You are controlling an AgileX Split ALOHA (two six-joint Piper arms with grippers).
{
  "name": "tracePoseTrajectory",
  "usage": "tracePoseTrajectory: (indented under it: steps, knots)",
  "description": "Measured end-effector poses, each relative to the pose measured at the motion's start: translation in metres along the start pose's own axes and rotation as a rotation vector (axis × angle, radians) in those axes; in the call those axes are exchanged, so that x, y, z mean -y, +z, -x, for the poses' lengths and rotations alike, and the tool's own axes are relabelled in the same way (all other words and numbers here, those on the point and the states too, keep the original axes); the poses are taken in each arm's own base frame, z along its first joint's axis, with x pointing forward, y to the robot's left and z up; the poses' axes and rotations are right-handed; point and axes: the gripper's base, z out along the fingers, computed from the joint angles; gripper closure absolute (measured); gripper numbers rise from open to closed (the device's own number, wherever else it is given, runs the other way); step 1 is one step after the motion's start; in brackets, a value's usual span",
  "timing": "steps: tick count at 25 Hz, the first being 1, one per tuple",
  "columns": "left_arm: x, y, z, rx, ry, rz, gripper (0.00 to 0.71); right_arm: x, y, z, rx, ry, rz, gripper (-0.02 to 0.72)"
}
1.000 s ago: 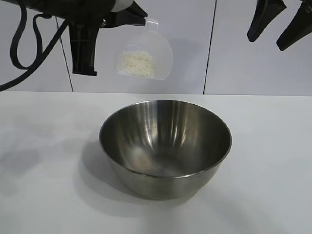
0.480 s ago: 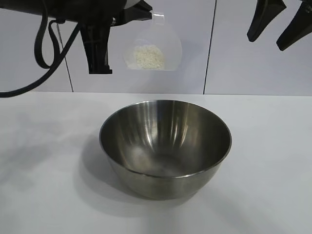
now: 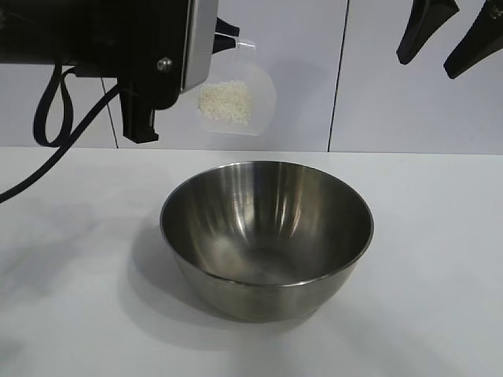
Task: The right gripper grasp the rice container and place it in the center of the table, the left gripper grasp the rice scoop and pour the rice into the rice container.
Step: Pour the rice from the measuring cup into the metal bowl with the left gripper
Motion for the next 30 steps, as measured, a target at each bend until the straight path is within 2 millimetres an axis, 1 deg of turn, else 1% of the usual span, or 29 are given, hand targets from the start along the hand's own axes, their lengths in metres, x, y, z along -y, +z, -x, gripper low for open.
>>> tracePoseTrajectory:
  steps: [5,7,12,15,30]
  knots:
    - [-0.002,-0.001,-0.004,-0.049,0.122,0.033,0.704,0.000,0.000,0.000,0.000,0.002,0.003,0.313]
    - [-0.003,-0.001,-0.002,-0.050,0.159,0.041,0.704,-0.001,0.000,0.000,0.001,0.004,0.007,0.313]
    - [-0.006,0.000,0.016,-0.024,0.229,0.049,0.704,-0.001,0.000,0.000,0.001,0.010,0.015,0.313]
    - [-0.006,-0.001,0.022,-0.026,0.252,0.048,0.704,-0.002,0.000,0.000,0.001,0.012,0.018,0.313]
    - [-0.007,-0.001,0.021,-0.044,0.418,0.049,0.704,-0.002,0.000,0.000,0.001,0.013,0.021,0.313]
